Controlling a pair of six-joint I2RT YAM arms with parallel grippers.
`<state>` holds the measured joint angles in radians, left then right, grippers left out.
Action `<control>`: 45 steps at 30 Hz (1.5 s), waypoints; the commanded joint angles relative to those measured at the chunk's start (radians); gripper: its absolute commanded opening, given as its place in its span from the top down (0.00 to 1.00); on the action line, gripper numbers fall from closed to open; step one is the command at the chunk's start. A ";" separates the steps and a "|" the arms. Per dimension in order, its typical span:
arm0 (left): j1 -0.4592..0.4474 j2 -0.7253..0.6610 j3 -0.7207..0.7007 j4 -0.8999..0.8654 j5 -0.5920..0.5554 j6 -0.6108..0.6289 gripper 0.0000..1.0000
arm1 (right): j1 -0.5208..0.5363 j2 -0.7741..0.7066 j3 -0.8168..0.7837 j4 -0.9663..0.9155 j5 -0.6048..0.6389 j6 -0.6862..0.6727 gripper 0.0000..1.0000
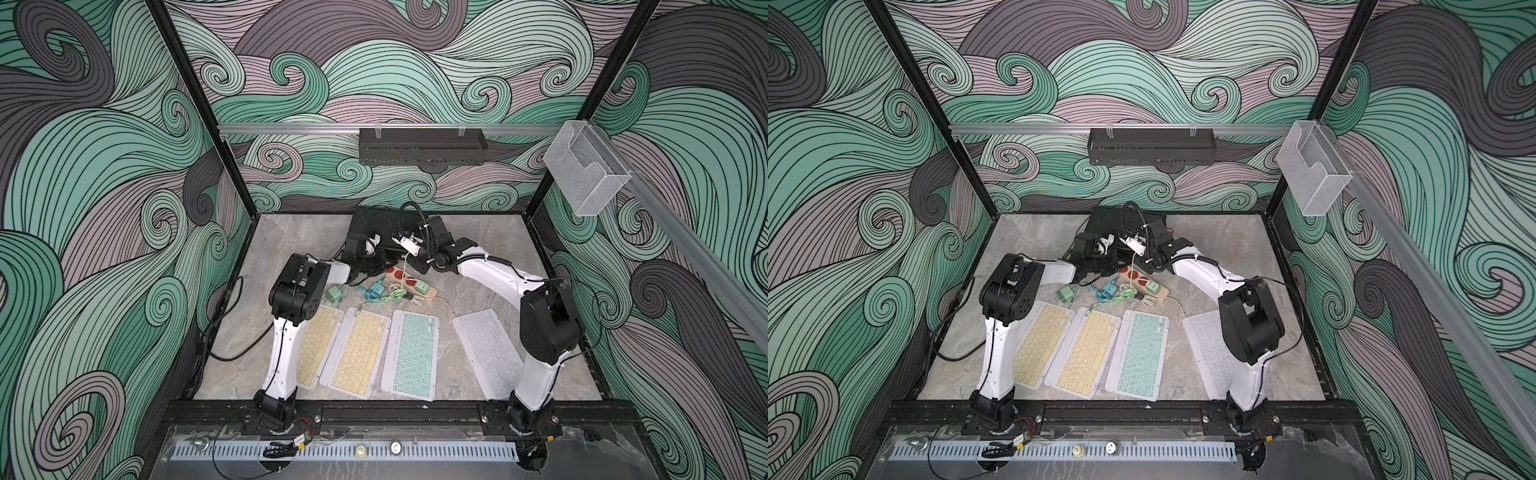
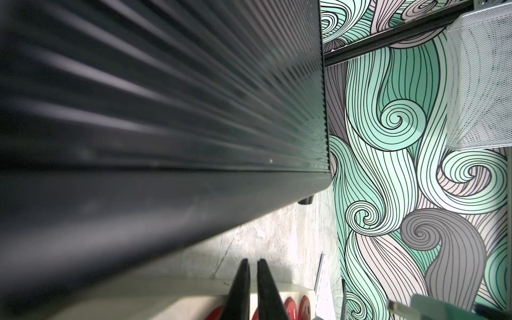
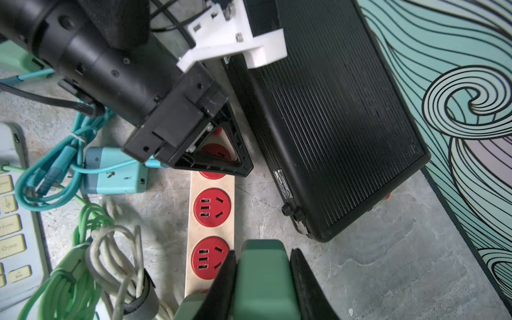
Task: Unplug the wireless keyboard
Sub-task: Remove the plug from the socket, then place the plug at the center of the board.
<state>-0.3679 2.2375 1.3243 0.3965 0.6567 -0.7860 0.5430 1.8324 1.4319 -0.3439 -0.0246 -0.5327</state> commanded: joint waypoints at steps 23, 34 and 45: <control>-0.057 -0.806 -0.646 -0.002 -0.560 0.072 0.84 | 0.134 -0.204 -0.108 0.295 0.185 0.165 1.00; -0.155 -0.850 -0.788 0.282 -0.375 0.082 0.82 | 0.278 -0.131 0.028 0.244 0.328 0.262 1.00; -0.165 -1.026 -0.885 0.113 -0.727 0.032 0.81 | 0.311 -0.184 -0.114 0.249 0.412 0.464 1.00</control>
<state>-0.5365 1.2987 0.4759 0.5808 0.1070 -0.7303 0.8497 1.6814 1.3705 -0.1040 0.3328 -0.1707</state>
